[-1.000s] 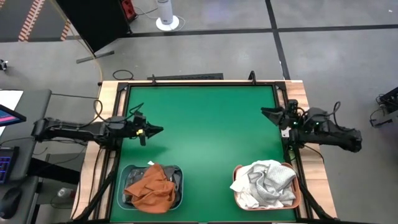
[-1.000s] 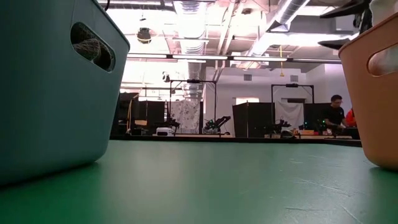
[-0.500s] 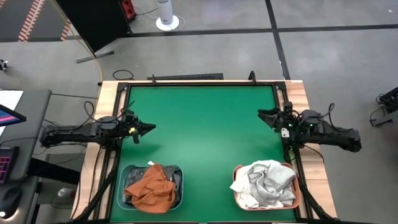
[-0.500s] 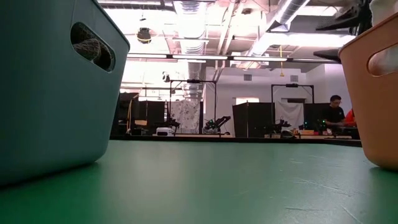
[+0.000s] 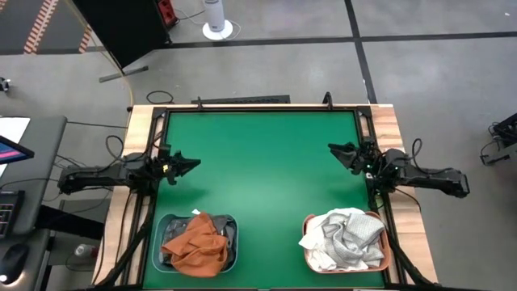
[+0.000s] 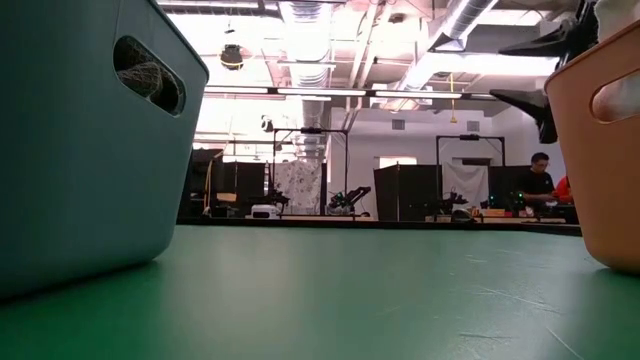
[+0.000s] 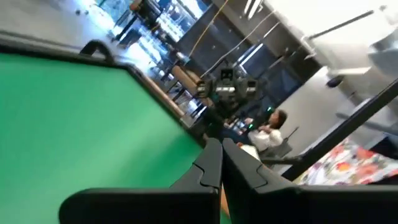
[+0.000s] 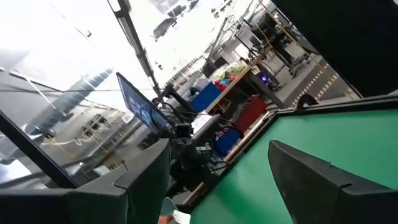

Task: Sort towels by color in basket
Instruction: Return to Home Position

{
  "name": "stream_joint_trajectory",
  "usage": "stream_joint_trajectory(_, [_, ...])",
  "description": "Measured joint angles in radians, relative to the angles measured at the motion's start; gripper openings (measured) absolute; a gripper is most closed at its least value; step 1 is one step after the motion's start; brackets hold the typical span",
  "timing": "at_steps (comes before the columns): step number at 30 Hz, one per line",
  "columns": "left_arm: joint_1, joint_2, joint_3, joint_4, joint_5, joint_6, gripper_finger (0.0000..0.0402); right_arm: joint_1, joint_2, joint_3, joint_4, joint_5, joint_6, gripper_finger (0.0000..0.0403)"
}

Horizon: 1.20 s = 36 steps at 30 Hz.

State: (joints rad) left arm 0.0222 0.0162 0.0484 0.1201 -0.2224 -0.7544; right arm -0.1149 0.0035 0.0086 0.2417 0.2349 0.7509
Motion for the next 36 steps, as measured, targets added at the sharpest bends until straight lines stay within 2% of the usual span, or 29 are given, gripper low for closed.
stream_joint_trajectory(2, [0.000, 0.003, -0.035, 0.097, -0.004, 0.001, 0.0000, 0.000, 0.000, 0.000, 0.012, -0.001, -0.007, 0.0295])
stream_joint_trajectory(7, [0.000, 0.001, -0.033, 0.062, -0.028, 0.051, 0.0000, -0.005, 0.001, 0.000, 0.018, 0.024, 0.024, 0.0295])
stream_joint_trajectory(11, [0.001, 0.002, -0.034, 0.016, -0.097, 0.066, 0.0000, -0.013, 0.003, 0.000, -0.009, 0.038, 0.035, 0.0295])
stream_joint_trajectory(14, [0.001, 0.001, -0.034, -0.049, -0.098, 0.066, 0.0000, -0.013, 0.003, 0.000, -0.041, 0.039, 0.006, 0.0295])
stream_joint_trajectory(24, [0.001, 0.022, -0.027, -0.062, -0.097, 0.061, 0.0000, -0.012, 0.003, -0.001, -0.175, 0.039, 0.001, 0.0295])
stream_joint_trajectory(36, [0.001, 0.022, -0.028, -0.066, -0.097, 0.061, 0.0000, -0.012, 0.003, -0.001, -0.182, 0.033, 0.001, 0.0295])
